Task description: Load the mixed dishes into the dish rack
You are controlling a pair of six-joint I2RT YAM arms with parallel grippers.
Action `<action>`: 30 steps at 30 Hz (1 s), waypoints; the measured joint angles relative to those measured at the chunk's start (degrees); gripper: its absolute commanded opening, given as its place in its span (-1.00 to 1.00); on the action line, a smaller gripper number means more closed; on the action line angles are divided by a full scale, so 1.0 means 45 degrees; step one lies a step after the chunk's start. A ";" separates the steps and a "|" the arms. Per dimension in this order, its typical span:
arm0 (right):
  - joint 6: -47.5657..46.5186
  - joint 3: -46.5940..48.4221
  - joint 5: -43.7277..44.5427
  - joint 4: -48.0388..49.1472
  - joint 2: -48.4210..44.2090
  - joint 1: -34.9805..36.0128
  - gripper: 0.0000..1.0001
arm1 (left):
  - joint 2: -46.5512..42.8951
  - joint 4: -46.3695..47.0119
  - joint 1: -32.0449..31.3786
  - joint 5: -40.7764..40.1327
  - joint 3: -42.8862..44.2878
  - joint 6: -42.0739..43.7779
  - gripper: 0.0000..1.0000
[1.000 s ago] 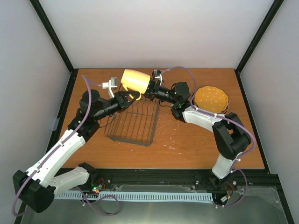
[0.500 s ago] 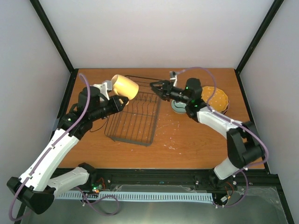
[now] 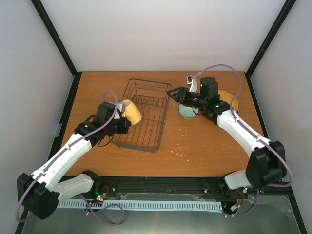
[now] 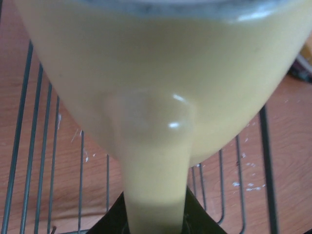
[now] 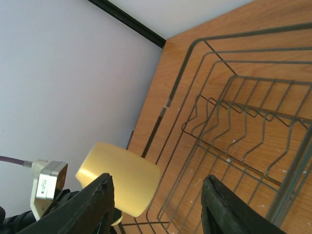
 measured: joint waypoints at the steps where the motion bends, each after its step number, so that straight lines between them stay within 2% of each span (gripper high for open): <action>1: -0.0083 -0.0039 0.0029 -0.0170 0.0000 0.0000 -0.05 | 0.0015 0.0024 0.0000 -0.0005 -0.0209 0.0136 -0.99; 8: -0.0398 -0.0092 0.0141 -0.0573 0.0000 0.0000 -0.05 | 0.0194 0.1263 0.0000 0.0010 -0.1627 0.0957 -0.99; 12: -0.0432 -0.0092 0.0141 -0.0661 0.0000 -0.0010 -0.05 | 0.1025 0.2297 -0.0015 0.0053 -0.2025 0.1171 -0.99; 20: -0.0607 -0.0092 0.0155 -0.0782 0.0010 -0.0194 -0.05 | 0.3298 0.3599 -0.0287 0.0063 -0.2127 0.1996 -0.99; 30: -0.0850 -0.0092 0.0194 -0.1005 0.0010 -0.0641 -0.05 | 0.4333 0.3920 -0.0539 -0.0413 -0.2098 0.3026 -0.99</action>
